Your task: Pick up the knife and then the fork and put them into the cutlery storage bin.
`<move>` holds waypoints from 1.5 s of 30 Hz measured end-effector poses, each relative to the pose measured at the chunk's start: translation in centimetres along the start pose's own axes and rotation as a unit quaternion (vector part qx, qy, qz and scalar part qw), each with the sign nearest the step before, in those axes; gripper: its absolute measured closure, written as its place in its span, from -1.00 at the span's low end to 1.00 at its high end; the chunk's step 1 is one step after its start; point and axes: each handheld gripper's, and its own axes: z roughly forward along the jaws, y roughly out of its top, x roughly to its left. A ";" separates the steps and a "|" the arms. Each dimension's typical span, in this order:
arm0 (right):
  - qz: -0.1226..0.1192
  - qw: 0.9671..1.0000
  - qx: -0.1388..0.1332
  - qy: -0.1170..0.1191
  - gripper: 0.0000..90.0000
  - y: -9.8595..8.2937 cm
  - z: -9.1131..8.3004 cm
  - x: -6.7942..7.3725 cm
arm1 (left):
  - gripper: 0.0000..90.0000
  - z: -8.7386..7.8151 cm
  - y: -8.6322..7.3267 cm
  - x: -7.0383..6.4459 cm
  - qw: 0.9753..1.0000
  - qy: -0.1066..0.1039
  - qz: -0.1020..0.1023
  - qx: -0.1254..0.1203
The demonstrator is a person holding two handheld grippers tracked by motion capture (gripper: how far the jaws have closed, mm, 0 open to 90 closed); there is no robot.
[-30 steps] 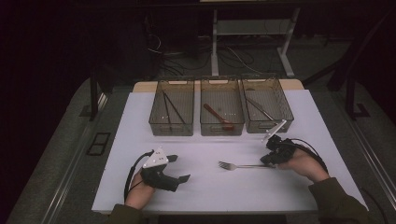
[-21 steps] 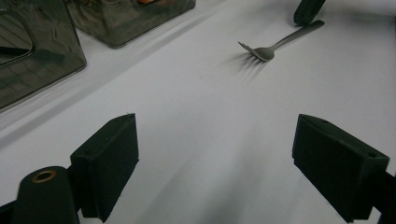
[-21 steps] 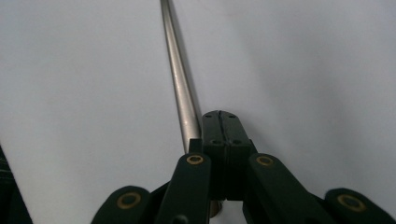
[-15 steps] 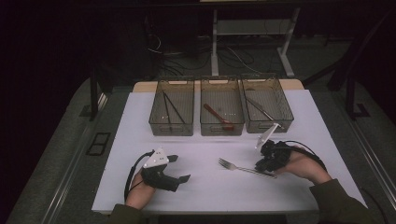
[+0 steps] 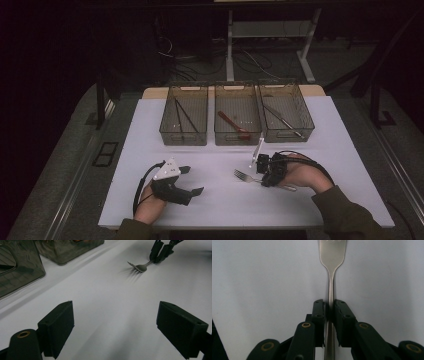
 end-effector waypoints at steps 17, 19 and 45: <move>0.007 1.000 -0.017 0.011 0.85 -0.5 0.0 -0.5 | -0.70 0.3 0.2 0.2 1.000 0.002 -0.003 0.002; 0.014 0.999 -0.031 0.016 0.85 -0.8 -0.1 -0.8 | -0.70 0.4 0.2 0.2 1.000 0.002 -0.003 0.005; 0.139 0.957 -0.255 -0.011 0.85 -5.5 -5.1 -3.6 | -0.70 0.1 0.0 0.0 1.000 0.000 0.001 0.001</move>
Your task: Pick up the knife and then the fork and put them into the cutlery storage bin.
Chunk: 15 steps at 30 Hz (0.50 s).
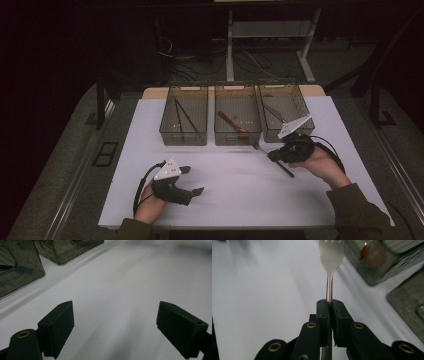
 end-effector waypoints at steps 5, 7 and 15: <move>0.024 0.998 -0.061 -0.014 0.85 -0.1 -1.5 -0.8 | -0.70 0.1 0.1 0.1 1.000 0.000 0.001 0.001; 0.036 0.996 -0.082 -0.026 0.85 -0.1 -2.1 -1.1 | -0.70 0.1 0.1 0.1 1.000 0.000 0.000 0.003; 0.071 0.983 -0.162 -0.047 0.85 -0.3 -3.9 -2.5 | -0.70 0.2 0.0 0.1 1.000 0.001 0.000 0.005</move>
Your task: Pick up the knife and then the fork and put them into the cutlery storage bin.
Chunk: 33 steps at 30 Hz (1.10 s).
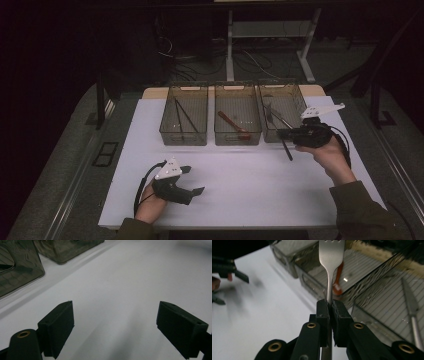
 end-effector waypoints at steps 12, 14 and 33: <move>0.023 0.995 -0.061 -0.080 0.85 2.3 -1.7 -3.6 | -0.70 0.0 0.0 0.0 1.000 -0.001 -0.001 -0.004; 0.024 0.993 -0.069 -0.096 0.85 2.9 -2.0 -4.4 | -0.70 0.0 0.0 0.1 1.000 -0.001 -0.002 -0.004; 0.059 0.987 -0.031 -0.144 0.85 2.5 0.7 -11.0 | -0.70 -0.1 0.0 0.0 1.000 -0.003 -0.002 -0.006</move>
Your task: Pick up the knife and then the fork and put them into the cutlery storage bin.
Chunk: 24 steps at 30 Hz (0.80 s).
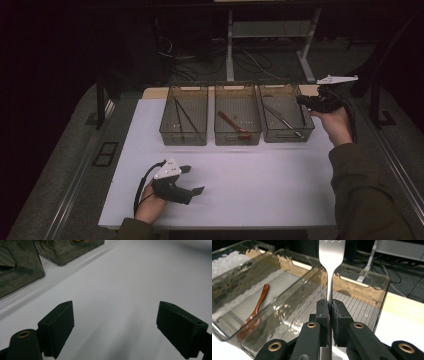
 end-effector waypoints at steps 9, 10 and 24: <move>-0.013 0.997 0.075 -0.001 0.85 -1.4 1.6 -0.7 | -0.70 0.0 0.0 0.0 1.000 0.000 0.001 -0.001; -0.017 0.996 0.085 -0.001 0.85 -1.5 1.8 -0.8 | -0.70 0.0 0.0 0.0 1.000 0.000 0.001 -0.001; -0.029 0.988 0.152 0.003 0.81 -2.0 3.9 -0.4 | -0.70 0.0 0.0 -0.1 1.000 -0.001 0.001 -0.002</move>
